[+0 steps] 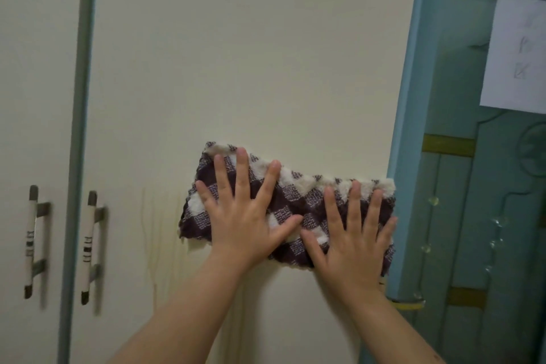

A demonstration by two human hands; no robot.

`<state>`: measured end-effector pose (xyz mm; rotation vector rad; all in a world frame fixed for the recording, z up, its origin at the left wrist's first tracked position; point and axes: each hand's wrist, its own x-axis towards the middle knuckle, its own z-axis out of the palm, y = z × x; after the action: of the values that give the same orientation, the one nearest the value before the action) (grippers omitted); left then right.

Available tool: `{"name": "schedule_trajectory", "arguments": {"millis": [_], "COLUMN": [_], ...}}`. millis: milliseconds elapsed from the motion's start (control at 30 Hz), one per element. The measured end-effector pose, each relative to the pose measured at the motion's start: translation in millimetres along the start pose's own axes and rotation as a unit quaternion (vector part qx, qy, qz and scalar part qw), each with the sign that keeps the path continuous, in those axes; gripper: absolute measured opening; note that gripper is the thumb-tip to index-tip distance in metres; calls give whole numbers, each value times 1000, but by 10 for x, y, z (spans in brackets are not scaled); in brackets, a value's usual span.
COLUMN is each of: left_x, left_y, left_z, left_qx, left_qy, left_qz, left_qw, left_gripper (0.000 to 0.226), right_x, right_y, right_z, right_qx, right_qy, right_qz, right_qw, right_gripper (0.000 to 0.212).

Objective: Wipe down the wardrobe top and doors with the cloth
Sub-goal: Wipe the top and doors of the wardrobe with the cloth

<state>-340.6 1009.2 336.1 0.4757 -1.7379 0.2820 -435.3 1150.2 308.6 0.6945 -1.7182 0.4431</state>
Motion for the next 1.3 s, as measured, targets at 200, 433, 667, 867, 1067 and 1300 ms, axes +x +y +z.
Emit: {"name": "schedule_trajectory", "arguments": {"millis": [200, 433, 667, 867, 1067, 1300], "left_x": [-312, -169, -114, -128, -51, -406], "left_y": [-52, -239, -706, -1288, -1440, -1447], "left_z": [51, 39, 20, -39, -58, -13], "left_qx": [-6, -9, 12, -2, -20, -4], "left_qy": [-3, 13, 39, 34, 33, 16], "left_qz": [-3, -1, -4, -49, -42, 19], "left_qw": [1000, 1000, 999, 998, 998, 1000], "left_gripper": [88, 82, 81, 82, 79, 80], "right_x": [-288, -139, -54, 57, 183, -328], "right_y": [-57, -253, -704, -1257, -1417, -1398], "right_z": [46, 31, 134, 203, 218, 308], "right_qx": [-2, 22, 16, 15, 12, 4], "right_qy": [-24, -24, -6, 15, 23, 9], "right_qz": [16, 79, 72, 30, 22, -18], "right_qw": [1000, 996, 997, 999, 999, 1000], "right_gripper": [72, 68, 66, 68, 67, 62]}}
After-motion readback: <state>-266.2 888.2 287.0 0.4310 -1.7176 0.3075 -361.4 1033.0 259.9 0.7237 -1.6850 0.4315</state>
